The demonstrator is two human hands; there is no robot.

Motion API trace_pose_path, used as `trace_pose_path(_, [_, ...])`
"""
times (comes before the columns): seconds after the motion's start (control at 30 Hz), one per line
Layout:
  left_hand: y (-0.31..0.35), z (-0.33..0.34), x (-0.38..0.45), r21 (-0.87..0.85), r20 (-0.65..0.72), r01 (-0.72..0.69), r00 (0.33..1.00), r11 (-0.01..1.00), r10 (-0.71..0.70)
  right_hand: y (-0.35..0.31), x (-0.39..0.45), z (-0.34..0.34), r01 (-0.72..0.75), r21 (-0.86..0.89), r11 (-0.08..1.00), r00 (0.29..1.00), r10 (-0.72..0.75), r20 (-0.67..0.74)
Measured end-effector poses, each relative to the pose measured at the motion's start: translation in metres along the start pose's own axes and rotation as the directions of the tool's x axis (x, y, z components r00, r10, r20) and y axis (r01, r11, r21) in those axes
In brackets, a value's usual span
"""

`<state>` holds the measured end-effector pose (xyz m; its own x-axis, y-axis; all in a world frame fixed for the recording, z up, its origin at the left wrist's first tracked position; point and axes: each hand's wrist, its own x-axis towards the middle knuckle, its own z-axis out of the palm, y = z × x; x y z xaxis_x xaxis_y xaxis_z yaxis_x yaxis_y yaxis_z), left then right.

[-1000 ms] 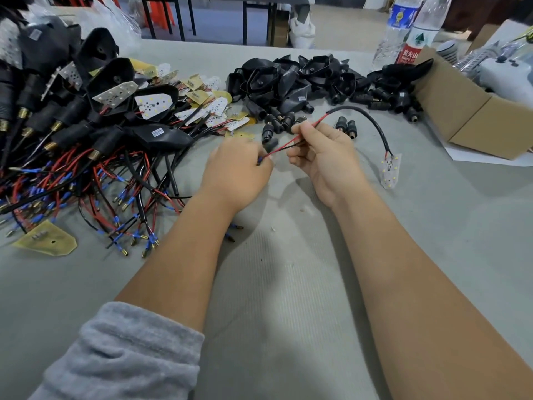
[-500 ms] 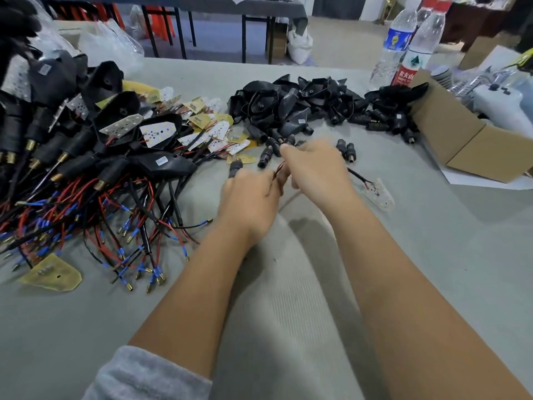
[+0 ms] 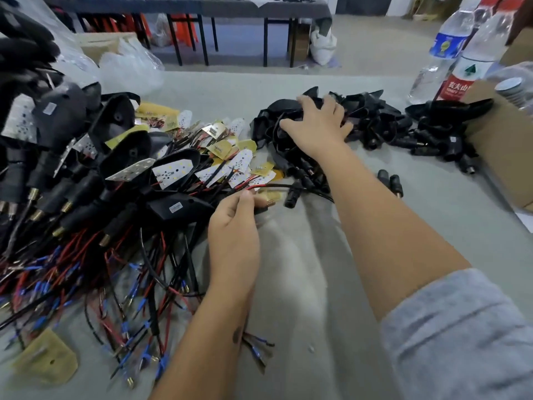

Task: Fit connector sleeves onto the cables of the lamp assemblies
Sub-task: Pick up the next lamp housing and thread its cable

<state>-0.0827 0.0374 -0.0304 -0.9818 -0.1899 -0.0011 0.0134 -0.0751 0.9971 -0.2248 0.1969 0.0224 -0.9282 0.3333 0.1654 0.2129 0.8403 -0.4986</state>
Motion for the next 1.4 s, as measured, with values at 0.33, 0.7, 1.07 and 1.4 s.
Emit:
trace_pose_path(0.33, [-0.001, -0.001, 0.003, 0.007, -0.024, 0.013, 1.000, 1.000, -0.013, -0.001, 0.018, 0.003, 0.166, -0.200, 0.965, 0.943, -0.096, 0.319])
trace_pose_path(0.7, [0.009, 0.007, -0.006, 0.152, 0.016, -0.074, 0.997, 0.986, 0.072, 0.039, -0.058, -0.055, 0.207, -0.060, 0.977, 0.899, -0.166, 0.406])
trace_pose_path(1.07, [0.005, 0.008, -0.015, 0.433, 0.150, -0.309, 0.951, 0.847, 0.270, 0.052, -0.125, -0.059, 0.203, 0.122, 0.972, 0.972, -0.185, -0.142])
trace_pose_path(1.4, [0.020, 0.012, -0.033, -0.266, 0.309, 0.008, 0.948, 0.964, 0.078, 0.002, -0.209, -0.006, 0.418, 0.417, 0.807, 0.826, -0.147, -0.544])
